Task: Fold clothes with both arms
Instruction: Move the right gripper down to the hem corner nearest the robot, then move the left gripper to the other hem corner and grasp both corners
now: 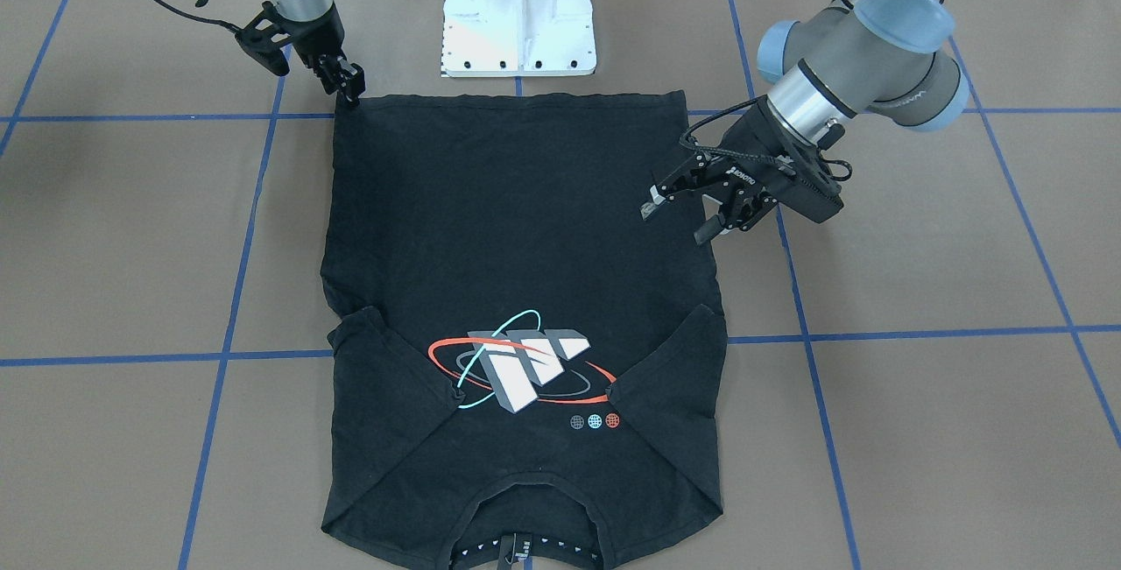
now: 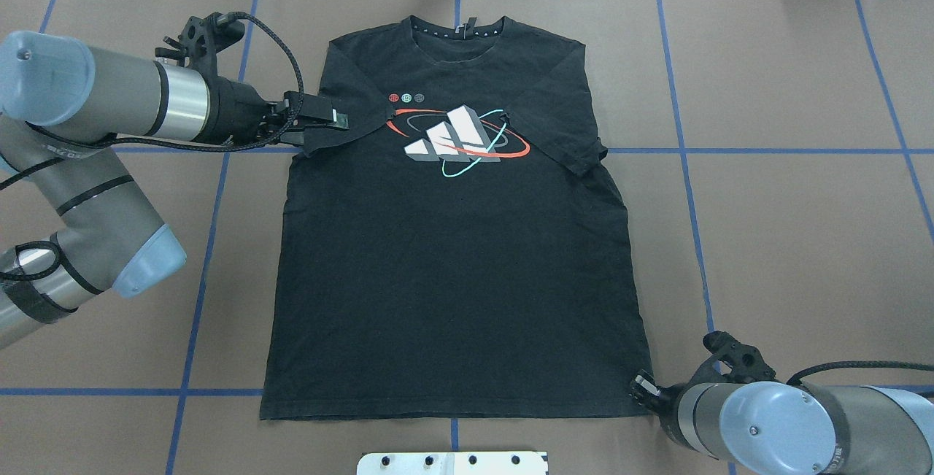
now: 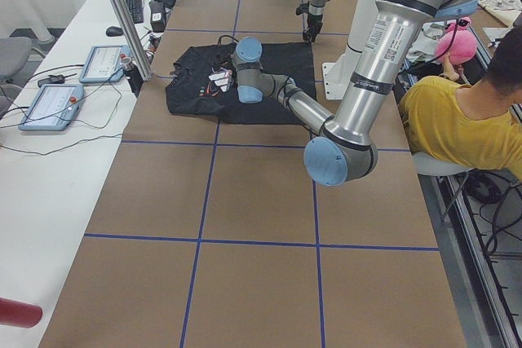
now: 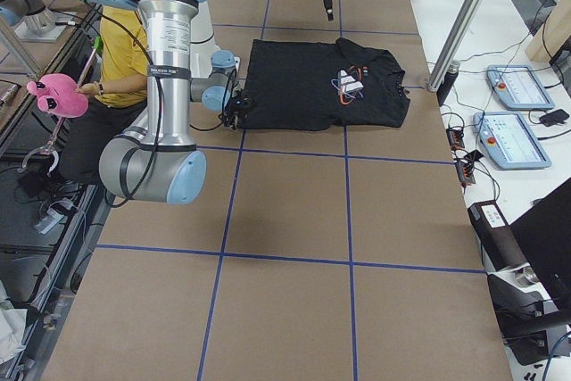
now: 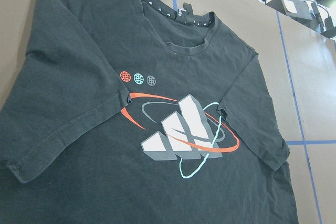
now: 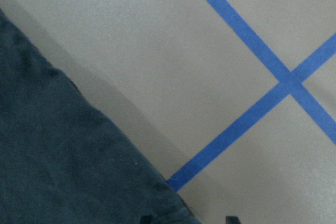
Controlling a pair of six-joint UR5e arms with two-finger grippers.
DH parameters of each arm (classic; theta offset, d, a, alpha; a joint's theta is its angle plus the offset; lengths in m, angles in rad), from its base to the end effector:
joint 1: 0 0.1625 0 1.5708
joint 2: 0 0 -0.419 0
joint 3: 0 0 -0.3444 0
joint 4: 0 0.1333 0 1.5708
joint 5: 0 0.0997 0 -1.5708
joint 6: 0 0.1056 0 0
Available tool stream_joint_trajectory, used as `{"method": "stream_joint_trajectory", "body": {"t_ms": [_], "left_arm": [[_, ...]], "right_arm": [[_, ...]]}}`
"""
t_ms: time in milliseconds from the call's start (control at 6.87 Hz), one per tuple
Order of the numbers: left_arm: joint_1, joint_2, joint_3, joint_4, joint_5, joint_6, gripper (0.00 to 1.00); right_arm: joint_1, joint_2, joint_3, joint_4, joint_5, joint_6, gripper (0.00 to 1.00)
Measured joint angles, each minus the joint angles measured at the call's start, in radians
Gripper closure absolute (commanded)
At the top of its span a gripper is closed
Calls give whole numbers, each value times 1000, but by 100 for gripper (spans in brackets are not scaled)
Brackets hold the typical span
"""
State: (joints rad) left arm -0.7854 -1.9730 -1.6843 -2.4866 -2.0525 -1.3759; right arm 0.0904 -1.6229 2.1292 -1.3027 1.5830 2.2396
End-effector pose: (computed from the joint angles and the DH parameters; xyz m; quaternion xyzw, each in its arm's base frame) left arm 0.3435 -0.4628 0.2925 0.1412 0.6469 -0.0635 0.7467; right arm -0.4108 -0.1698 0.4197 -0.1131 -0.3603 0.3410 0.8609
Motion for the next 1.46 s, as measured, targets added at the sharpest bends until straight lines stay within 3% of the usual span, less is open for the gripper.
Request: {"method": "stream_joint_trajectory", "body": {"t_ms": [146,291,1019,1164,1456], "left_arm": [[0,-1,0,0,0,0,5],[0,-1,0,1,-1,0,5],[2,14,-16,7,-2,-38,2],[12,42,-34,13,-1,-112,2],[105,211,-151,20,76,-280,1]], "right_arm": [[-4,0,0,-1,0,0,66],[-6,0,1,-1,1,0,100],[-7,-9,26,-2,2,7,100],[-6,-22,59,-3,4,20,100],[-5,-49,114,-3,5,38,100]]}}
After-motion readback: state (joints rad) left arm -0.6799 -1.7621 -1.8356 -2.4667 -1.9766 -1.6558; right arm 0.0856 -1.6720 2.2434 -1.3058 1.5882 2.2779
